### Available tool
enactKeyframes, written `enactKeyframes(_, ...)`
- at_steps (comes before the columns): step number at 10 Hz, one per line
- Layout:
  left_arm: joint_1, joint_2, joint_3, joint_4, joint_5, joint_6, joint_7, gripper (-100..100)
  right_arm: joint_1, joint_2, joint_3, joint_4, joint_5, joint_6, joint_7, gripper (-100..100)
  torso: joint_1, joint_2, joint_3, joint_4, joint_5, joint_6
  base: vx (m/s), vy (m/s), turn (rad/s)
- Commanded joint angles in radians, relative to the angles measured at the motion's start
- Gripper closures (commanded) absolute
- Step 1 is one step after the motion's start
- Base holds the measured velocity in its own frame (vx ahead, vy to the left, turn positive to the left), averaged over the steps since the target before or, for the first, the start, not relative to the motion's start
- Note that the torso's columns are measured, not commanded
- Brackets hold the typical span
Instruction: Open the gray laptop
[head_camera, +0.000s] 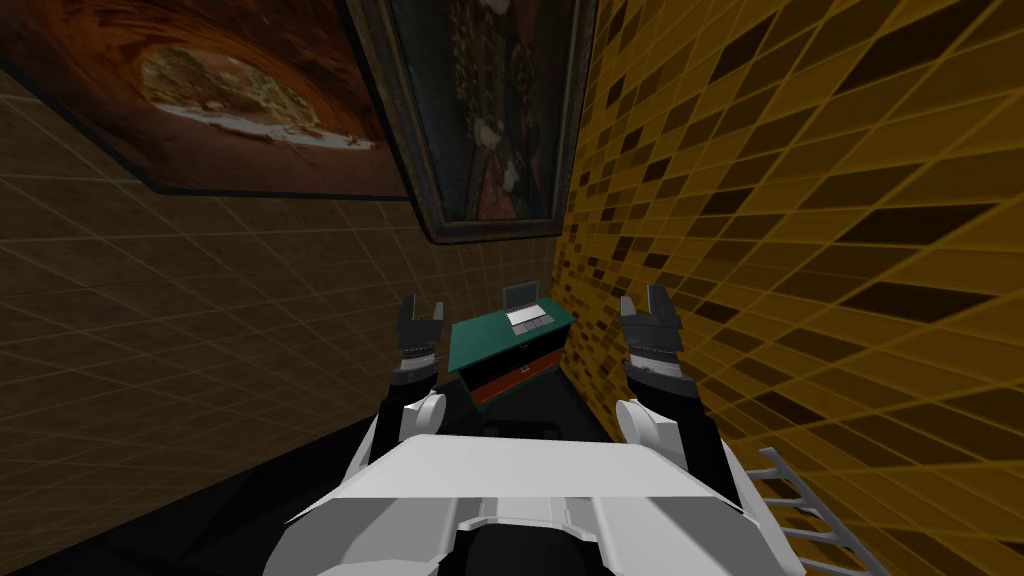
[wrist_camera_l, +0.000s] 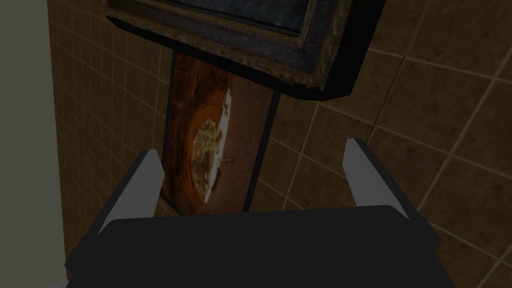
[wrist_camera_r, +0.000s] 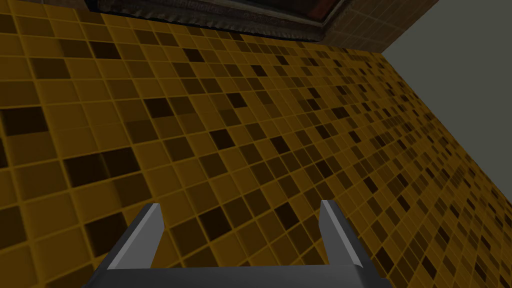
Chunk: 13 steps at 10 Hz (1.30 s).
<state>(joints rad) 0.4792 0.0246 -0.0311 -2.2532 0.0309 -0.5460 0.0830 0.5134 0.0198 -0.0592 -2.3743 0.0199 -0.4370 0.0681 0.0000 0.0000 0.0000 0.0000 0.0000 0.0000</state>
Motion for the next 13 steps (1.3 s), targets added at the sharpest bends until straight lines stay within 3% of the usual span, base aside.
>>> enactKeyframes(1, 0.000, 0.000, 0.000, 0.000, 0.000, 0.000, 0.000, 0, 0.000, 0.000, 0.000, 0.000, 0.000, 0.000, 0.000, 0, 0.000, 0.040, -0.082, 0.041, 0.000, 0.000, 0.000, 0.000, 0.000)
enactKeyframes(9, 0.000, 0.000, 0.000, 0.000, 0.000, 0.000, 0.000, 0, 0.000, 0.000, 0.000, 0.000, 0.000, 0.000, 0.000, 0, 0.000, 0.618, -1.234, 0.617, 0.000, 0.000, 0.000, 0.000, 0.000)
enactKeyframes(10, 0.000, 0.000, 0.000, 0.000, 0.000, 0.000, 0.000, 0, -0.009, -0.030, 0.003, 0.009, 0.014, 0.003, 0.007, -100, 0.000, 0.691, -1.382, 0.691, 0.000, 0.000, 0.010, -0.002, 0.019)
enactKeyframes(13, 0.000, 0.000, 0.000, 0.000, 0.000, 0.000, 0.000, 0, -0.044, -0.099, 0.016, 0.044, 0.072, 0.017, 0.033, -100, 0.000, 0.736, -1.475, 0.737, 0.000, 0.000, 0.015, -0.009, 0.036)
